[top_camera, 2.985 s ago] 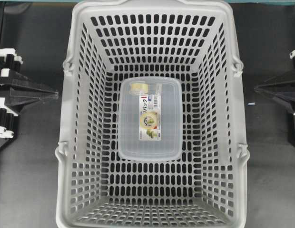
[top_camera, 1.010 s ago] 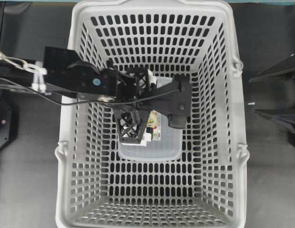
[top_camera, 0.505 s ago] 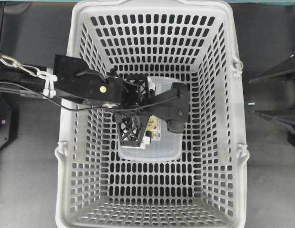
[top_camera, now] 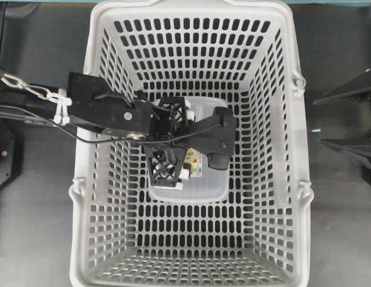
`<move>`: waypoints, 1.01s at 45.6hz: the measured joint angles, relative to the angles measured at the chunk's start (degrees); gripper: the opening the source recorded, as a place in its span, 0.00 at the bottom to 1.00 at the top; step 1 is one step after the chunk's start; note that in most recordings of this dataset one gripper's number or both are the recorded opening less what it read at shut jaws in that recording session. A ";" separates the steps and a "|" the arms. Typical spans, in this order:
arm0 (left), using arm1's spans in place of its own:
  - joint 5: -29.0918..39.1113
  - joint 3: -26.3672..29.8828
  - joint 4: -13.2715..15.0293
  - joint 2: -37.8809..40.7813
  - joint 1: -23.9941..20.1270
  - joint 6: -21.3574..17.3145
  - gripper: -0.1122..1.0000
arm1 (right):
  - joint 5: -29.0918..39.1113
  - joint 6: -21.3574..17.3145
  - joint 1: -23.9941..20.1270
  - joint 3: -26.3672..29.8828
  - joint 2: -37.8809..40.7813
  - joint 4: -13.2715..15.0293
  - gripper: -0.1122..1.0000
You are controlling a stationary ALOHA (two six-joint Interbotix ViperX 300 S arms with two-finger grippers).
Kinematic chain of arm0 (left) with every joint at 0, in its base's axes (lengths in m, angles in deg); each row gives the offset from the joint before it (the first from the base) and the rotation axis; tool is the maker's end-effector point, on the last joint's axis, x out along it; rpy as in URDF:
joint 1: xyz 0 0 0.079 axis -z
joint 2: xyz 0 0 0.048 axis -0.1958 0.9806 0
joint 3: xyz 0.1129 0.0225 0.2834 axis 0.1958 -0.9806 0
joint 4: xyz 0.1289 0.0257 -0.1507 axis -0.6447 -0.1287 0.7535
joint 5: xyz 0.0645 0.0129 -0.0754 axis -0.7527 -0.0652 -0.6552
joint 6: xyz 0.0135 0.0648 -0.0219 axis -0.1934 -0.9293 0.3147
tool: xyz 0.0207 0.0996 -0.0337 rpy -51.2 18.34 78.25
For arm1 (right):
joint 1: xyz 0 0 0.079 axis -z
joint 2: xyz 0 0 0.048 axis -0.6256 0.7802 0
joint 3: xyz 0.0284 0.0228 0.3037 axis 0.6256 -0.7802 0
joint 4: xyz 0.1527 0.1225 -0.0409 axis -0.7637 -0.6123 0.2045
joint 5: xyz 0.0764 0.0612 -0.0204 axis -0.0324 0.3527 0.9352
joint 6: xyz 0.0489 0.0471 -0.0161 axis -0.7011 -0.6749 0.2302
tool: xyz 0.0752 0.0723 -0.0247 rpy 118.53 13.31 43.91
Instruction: Pick up the cellophane tape from the shopping basket with the left arm.
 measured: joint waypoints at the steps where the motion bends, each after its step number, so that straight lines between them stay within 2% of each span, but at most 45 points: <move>1: 0.00 -0.09 0.00 -0.09 0.09 -0.18 0.55 | 0.00 0.00 0.00 0.00 0.00 0.09 0.77; 8: 0.62 0.62 -0.09 -0.88 0.62 -1.05 0.55 | 0.00 0.00 0.00 0.09 0.00 0.09 0.77; 13: 2.64 3.34 -0.09 -2.64 1.23 -1.05 0.55 | 0.00 0.00 0.00 0.00 -0.18 0.09 0.77; 27: 18.90 17.93 -0.09 -5.45 3.16 -0.09 0.55 | 0.00 0.00 0.09 0.09 -0.79 0.09 0.77; 33: 23.55 23.64 0.00 -5.54 3.34 -0.09 0.55 | 0.00 0.00 0.00 0.00 -0.88 0.09 0.77; 46: 24.96 25.40 -0.09 -5.45 3.43 -0.09 0.55 | 0.00 0.09 0.09 0.00 -0.97 0.09 0.77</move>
